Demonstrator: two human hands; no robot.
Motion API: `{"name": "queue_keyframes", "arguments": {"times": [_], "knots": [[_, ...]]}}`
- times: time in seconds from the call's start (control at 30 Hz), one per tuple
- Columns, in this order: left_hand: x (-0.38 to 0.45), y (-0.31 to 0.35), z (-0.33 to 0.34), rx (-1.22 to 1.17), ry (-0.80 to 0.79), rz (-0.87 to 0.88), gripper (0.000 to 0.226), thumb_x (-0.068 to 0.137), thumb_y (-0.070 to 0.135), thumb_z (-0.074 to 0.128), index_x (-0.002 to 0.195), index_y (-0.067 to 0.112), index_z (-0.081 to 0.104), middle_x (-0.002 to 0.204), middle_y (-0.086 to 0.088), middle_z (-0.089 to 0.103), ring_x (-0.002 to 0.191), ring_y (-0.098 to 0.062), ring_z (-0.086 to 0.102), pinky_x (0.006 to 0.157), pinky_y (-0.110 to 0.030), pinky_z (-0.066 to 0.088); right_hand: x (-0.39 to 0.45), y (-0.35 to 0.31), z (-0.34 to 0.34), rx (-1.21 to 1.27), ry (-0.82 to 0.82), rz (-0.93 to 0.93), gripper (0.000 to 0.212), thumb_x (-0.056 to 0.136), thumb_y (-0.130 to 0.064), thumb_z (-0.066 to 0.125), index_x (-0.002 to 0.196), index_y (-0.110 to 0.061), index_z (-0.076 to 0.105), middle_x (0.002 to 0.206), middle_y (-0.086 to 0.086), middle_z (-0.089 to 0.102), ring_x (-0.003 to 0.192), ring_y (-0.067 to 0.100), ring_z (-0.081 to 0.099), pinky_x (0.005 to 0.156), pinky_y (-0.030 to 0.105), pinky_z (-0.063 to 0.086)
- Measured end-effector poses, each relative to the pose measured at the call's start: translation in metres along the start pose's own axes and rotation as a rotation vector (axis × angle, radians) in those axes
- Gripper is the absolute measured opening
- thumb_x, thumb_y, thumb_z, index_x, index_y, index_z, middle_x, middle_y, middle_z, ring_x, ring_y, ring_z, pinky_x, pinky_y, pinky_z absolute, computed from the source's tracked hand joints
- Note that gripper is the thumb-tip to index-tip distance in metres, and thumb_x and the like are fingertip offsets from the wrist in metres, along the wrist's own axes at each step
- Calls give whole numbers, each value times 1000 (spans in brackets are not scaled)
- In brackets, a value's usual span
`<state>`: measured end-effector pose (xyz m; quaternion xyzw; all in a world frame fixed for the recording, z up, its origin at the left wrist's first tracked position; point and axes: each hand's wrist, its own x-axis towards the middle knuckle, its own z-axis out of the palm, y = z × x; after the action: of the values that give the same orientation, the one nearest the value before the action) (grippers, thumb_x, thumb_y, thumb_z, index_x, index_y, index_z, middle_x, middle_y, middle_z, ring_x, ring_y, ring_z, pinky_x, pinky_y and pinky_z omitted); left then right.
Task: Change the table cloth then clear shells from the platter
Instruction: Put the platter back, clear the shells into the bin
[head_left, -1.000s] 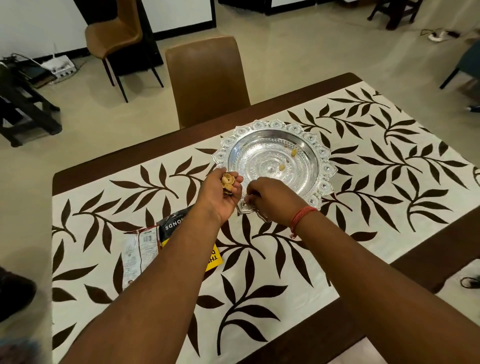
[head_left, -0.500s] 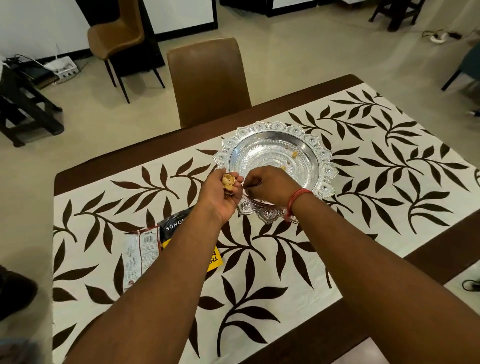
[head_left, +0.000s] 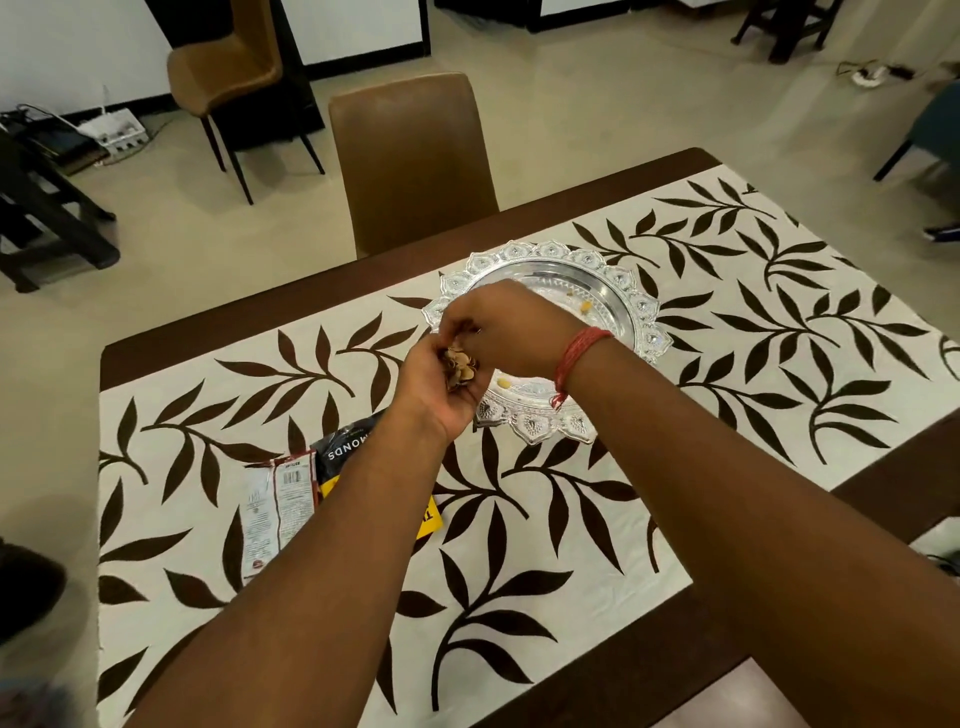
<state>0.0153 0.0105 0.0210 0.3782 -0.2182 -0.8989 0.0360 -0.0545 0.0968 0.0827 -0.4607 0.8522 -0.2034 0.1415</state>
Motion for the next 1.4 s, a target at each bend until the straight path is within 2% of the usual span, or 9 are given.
{"name": "queue_keyframes", "arguments": {"times": [0.13,0.27,0.47,0.67,0.8,0.93,1.03,1.27,1.4], "knots": [[1,5,-3,-63,23,-41,35,100,20,48,75,-1,60,61,-8,60,59,-18,59,53,-26,59,-5,49,13,31,229,246,28,91,-2,51,105,-10,74,110,9,71,102,24,65,88,25,46],[2,10,-10,-66,24,-28,38,99,19,50,68,0,60,58,-7,59,55,-18,59,52,-26,59,-26,98,49,-225,72,481,33,90,-9,51,121,-7,64,121,21,57,110,38,56,95,41,47],[6,9,-16,-34,41,-19,32,100,21,49,77,0,60,65,-8,60,60,-18,60,51,-26,58,-26,69,85,-214,76,347,24,90,-16,58,112,-8,64,117,13,54,112,34,49,95,40,44],[6,10,-16,-24,47,-9,32,100,20,50,78,0,61,69,-9,60,60,-18,61,50,-26,58,-20,73,79,-193,72,465,43,93,-23,57,130,-2,51,148,22,35,139,39,28,112,46,35],[5,9,-15,-32,59,-11,33,100,20,50,76,-1,61,62,-9,61,57,-18,61,52,-26,59,-26,66,88,-179,65,408,32,93,-19,56,120,-3,56,130,17,49,126,35,42,101,41,42],[5,9,-15,-33,59,-6,35,100,20,50,75,-1,61,63,-9,61,58,-18,61,56,-26,60,-27,82,78,-183,219,486,43,92,-11,51,134,-3,53,147,22,40,138,37,33,111,44,36],[6,8,-15,-32,55,-11,34,100,20,50,76,-1,61,65,-9,60,58,-18,61,53,-27,59,-26,91,66,-179,134,584,38,88,-7,48,125,-2,56,133,19,48,124,36,43,101,41,42],[9,8,-16,-48,51,-7,28,101,19,50,83,0,59,74,-9,58,56,-19,62,52,-27,59,-27,47,95,-186,17,238,18,89,-8,52,103,-4,63,107,16,56,104,36,50,84,38,38],[10,7,-15,-41,62,-1,28,101,19,50,83,0,58,76,-10,58,58,-20,61,52,-28,59,-33,36,87,-88,34,192,20,91,-8,51,102,-1,66,95,15,57,90,33,56,69,34,39]]}}
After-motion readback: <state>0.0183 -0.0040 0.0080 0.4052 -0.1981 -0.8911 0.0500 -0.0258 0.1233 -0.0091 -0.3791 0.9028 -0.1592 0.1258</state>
